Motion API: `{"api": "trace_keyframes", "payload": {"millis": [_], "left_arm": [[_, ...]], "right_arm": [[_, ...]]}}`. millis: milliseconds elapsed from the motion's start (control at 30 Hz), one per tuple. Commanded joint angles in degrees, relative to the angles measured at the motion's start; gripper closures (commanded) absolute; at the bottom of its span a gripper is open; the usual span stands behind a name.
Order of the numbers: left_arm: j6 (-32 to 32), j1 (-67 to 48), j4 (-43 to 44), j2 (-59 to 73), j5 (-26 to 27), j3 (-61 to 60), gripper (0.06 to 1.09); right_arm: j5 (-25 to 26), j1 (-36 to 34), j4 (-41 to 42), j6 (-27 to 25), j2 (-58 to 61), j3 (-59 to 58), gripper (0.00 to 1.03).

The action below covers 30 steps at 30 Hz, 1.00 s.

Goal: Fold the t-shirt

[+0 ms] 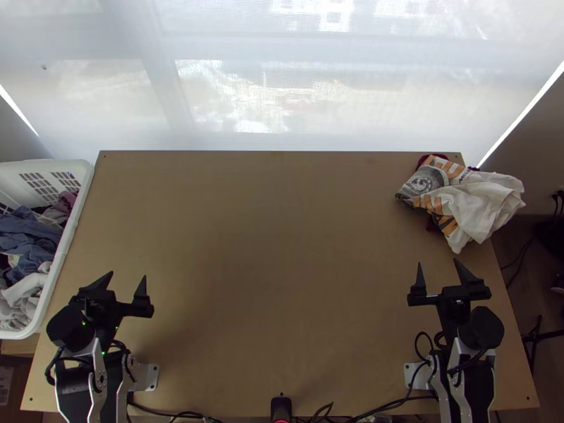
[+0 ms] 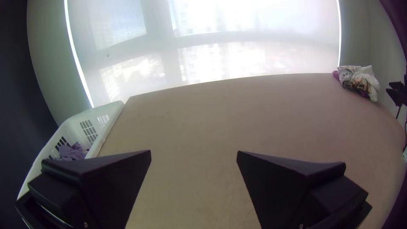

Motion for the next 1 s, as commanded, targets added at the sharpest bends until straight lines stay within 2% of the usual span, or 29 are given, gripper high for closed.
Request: {"api": "trace_keyframes", "payload": {"millis": [0, 167, 367, 567, 633, 733, 800, 967], "left_arm": [[0.13, 1.80, -0.27, 0.03, 0.16, -0.19, 0.10], [0.13, 1.80, -0.27, 0.03, 0.16, -0.19, 0.10], [0.13, 1.80, -0.27, -0.06, 0.16, -0.19, 0.10], [0.13, 1.80, -0.27, 0.03, 0.16, -0.19, 0.10], [0.13, 1.80, -0.27, 0.03, 0.16, -0.19, 0.10], [0.13, 1.80, -0.27, 0.03, 0.16, -0.19, 0.10], [-1.98, 0.92, -0.10, 0.03, 2.18, -0.11, 0.10], [-3.39, -6.73, -0.19, -0.14, 2.62, -0.02, 0.10]], "right_arm": [[-0.02, -1.67, 0.03, 0.03, 0.01, 0.02, 0.05], [-0.11, -1.49, -0.06, 0.30, 0.01, 0.11, 0.05], [0.77, 4.04, 2.14, 0.56, -0.08, 0.11, 0.05], [3.41, 3.43, 4.16, -5.86, 0.71, 1.42, 0.05], [4.37, 3.61, 4.16, -6.30, 3.79, 4.41, 0.05], [8.06, 5.54, 2.75, -4.45, 12.93, 11.36, 0.05], [11.67, 8.26, 1.61, -2.52, 19.35, 16.19, 0.05], [20.98, 16.61, -5.07, 3.11, 31.30, 27.26, 0.05]]}}
